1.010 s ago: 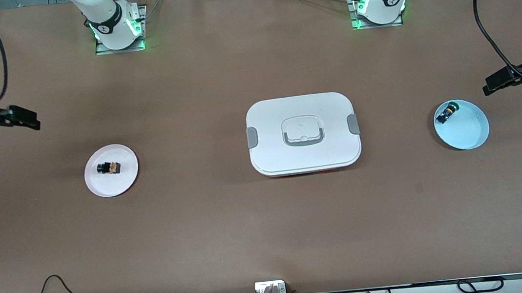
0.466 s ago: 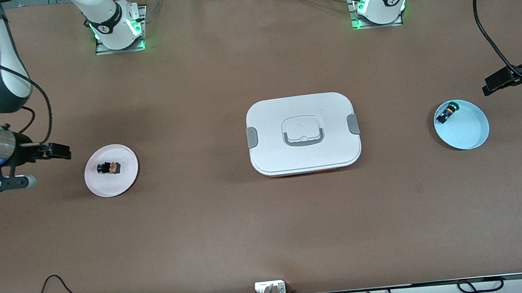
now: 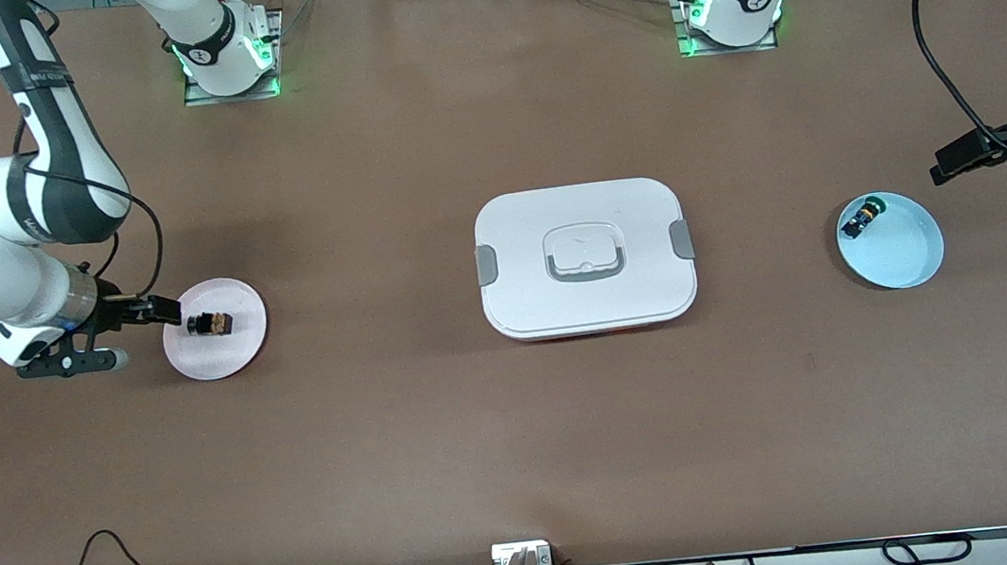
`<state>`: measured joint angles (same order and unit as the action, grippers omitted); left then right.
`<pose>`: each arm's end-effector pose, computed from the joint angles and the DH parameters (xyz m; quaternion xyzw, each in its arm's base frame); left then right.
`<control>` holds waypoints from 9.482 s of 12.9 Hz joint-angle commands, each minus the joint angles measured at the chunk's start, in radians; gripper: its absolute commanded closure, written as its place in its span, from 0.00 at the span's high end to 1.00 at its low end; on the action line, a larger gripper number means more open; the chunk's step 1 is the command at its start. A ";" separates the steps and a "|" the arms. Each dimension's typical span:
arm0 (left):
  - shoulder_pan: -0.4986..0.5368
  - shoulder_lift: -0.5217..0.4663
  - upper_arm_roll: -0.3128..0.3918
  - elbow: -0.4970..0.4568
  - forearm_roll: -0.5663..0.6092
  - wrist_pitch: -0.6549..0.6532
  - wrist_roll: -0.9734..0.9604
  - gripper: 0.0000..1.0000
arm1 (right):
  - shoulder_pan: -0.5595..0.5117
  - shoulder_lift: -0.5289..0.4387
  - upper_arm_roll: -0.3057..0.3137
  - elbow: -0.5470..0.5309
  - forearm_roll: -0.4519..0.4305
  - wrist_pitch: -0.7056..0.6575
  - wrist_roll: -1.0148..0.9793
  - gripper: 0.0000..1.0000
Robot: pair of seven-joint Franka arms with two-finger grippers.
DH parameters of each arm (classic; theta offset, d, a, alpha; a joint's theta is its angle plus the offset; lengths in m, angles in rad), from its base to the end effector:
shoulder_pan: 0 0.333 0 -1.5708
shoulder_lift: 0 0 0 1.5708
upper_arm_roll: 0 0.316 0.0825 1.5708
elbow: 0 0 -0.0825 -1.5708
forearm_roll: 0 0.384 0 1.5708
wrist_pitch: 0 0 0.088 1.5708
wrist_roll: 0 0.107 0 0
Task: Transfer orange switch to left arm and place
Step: 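Move the right gripper over the orange switch on the white plate, then lower the right gripper and close it on the orange switch, then lift the switch with the right gripper while the left gripper approaches, then carry the switch over the white box toward the left gripper, then grasp the switch with the left gripper and open the right gripper, then carry the switch to the blue plate while the right gripper withdraws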
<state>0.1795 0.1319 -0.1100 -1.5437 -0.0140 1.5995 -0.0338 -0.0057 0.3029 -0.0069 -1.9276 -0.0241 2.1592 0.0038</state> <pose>0.5917 0.0436 0.5644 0.9978 0.0522 -0.0374 0.0149 0.6071 -0.0084 0.3269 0.9993 -0.0010 -0.0357 0.0107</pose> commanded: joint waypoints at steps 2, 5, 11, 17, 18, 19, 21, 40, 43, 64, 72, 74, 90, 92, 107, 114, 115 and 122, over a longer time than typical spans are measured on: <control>-0.002 0.005 0.000 0.007 0.006 0.000 0.000 1.00 | 0.019 0.080 0.004 -0.027 0.001 0.095 0.005 1.00; -0.002 0.006 0.000 0.007 0.006 0.000 0.000 1.00 | 0.026 0.107 0.004 -0.118 -0.005 0.242 0.007 1.00; -0.002 0.006 0.000 0.007 0.006 0.000 0.000 1.00 | 0.020 0.122 0.001 -0.140 -0.008 0.266 0.004 1.00; 0.000 0.006 0.000 0.008 0.006 0.000 0.000 1.00 | 0.018 0.150 0.001 -0.151 -0.008 0.275 0.002 1.00; 0.000 0.006 0.000 0.008 0.006 0.000 0.000 1.00 | 0.018 0.154 0.001 -0.151 -0.008 0.275 0.001 1.00; 0.000 0.006 0.000 0.008 0.006 0.000 0.000 1.00 | 0.018 0.159 0.001 -0.151 -0.008 0.277 0.001 1.00; 0.000 0.006 0.000 0.008 0.006 0.000 0.000 1.00 | 0.018 0.166 -0.001 -0.151 -0.008 0.283 0.001 1.00; 0.000 0.009 0.000 0.008 0.006 -0.001 0.000 1.00 | 0.018 0.102 0.010 -0.030 0.006 0.076 -0.160 0.23; 0.000 0.009 0.000 0.008 -0.004 -0.001 -0.001 1.00 | 0.044 0.070 0.010 0.093 0.024 -0.089 -0.159 0.22; 0.034 0.044 0.013 -0.070 -0.470 -0.107 -0.004 1.00 | 0.207 -0.133 0.189 0.263 0.658 -0.127 -1.000 0.18; -0.052 0.074 -0.022 -0.279 -1.222 -0.026 -0.176 1.00 | 0.204 -0.068 0.186 0.231 1.292 -0.137 -1.494 0.18; -0.095 0.069 -0.097 -0.279 -1.360 0.089 -0.213 1.00 | 0.208 -0.047 0.186 0.207 1.452 -0.137 -1.612 0.18; -0.313 0.100 -0.316 -0.263 -1.644 0.718 -0.155 0.85 | 0.378 0.058 0.186 0.207 1.925 -0.119 -1.843 0.18; -0.313 0.094 -0.316 -0.265 -1.644 0.712 -0.155 0.70 | 0.380 0.055 0.186 0.207 1.925 -0.119 -1.840 0.18; -0.296 0.083 -0.315 -0.265 -1.632 0.674 -0.159 0.00 | 0.389 0.032 0.186 0.193 1.925 -0.105 -1.746 1.00; -0.194 0.083 -0.300 -0.297 -1.504 0.538 -0.159 0.00 | 0.290 0.005 0.185 0.167 1.861 -0.130 -1.694 1.00; -0.160 0.083 -0.298 -0.309 -1.442 0.495 -0.159 0.00 | 0.274 0.005 0.185 0.164 1.831 -0.133 -1.691 1.00; 0.046 0.094 -0.269 -0.331 -0.659 0.309 -0.159 0.00 | 0.132 -0.008 0.183 0.052 1.536 -0.157 -1.592 1.00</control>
<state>0.1788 0.2329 -0.3750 -1.8652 -0.8149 1.9512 -0.2050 0.1833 0.3298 0.1671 -1.8350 1.6292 2.0168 -1.6605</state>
